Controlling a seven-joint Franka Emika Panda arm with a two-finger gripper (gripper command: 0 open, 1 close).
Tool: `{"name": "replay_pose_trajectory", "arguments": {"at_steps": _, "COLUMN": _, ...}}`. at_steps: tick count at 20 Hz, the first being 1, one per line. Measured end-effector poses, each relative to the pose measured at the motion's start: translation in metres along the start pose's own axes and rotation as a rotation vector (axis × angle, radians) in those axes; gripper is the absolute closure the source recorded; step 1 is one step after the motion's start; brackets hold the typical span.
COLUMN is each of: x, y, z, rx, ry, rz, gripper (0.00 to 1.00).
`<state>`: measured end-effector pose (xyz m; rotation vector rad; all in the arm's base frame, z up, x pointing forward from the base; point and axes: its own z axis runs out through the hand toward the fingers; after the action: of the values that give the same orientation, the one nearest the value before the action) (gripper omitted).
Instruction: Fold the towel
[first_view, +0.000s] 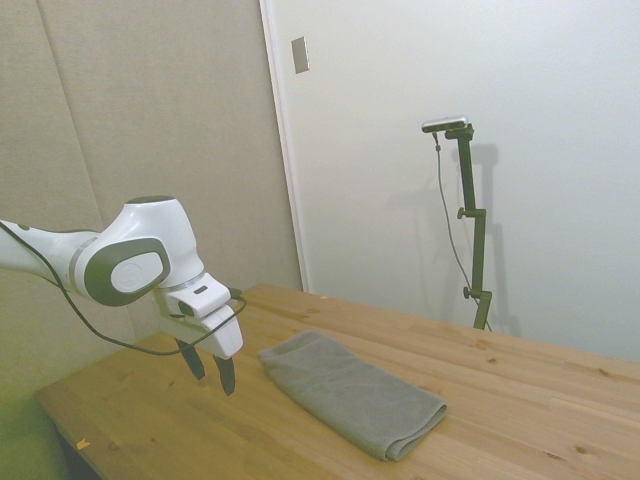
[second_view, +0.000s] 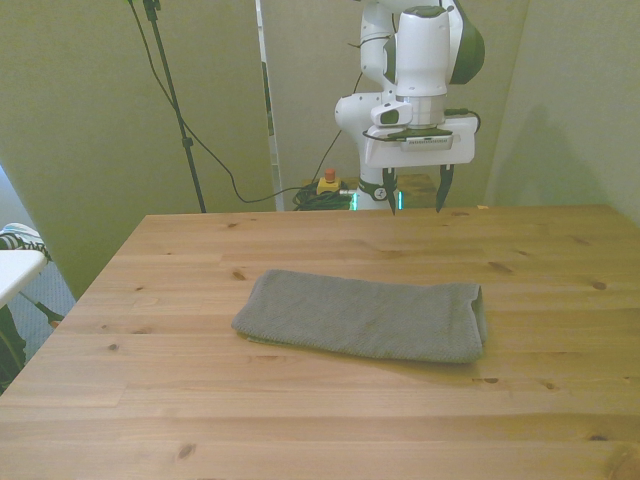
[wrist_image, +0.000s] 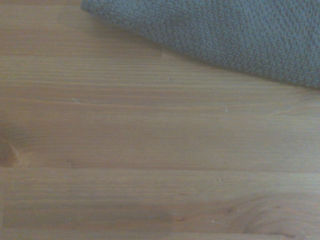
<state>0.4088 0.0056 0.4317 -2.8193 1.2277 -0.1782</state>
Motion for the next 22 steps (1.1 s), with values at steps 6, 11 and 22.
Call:
{"name": "replay_pose_trajectory", "arguments": {"at_steps": 6, "x": 0.008, "y": -0.014, "z": -0.011, "rx": 0.009, "ry": 0.040, "rz": 0.023, "gripper": 0.00}}
{"name": "replay_pose_trajectory", "arguments": {"at_steps": 11, "x": 0.023, "y": -0.053, "z": -0.011, "rx": -0.051, "ry": 0.133, "rz": 0.097, "gripper": 0.00}}
{"name": "replay_pose_trajectory", "arguments": {"at_steps": 22, "x": 0.044, "y": -0.159, "z": 0.014, "rx": -0.178, "ry": 0.332, "rz": 0.193, "gripper": 0.00}}
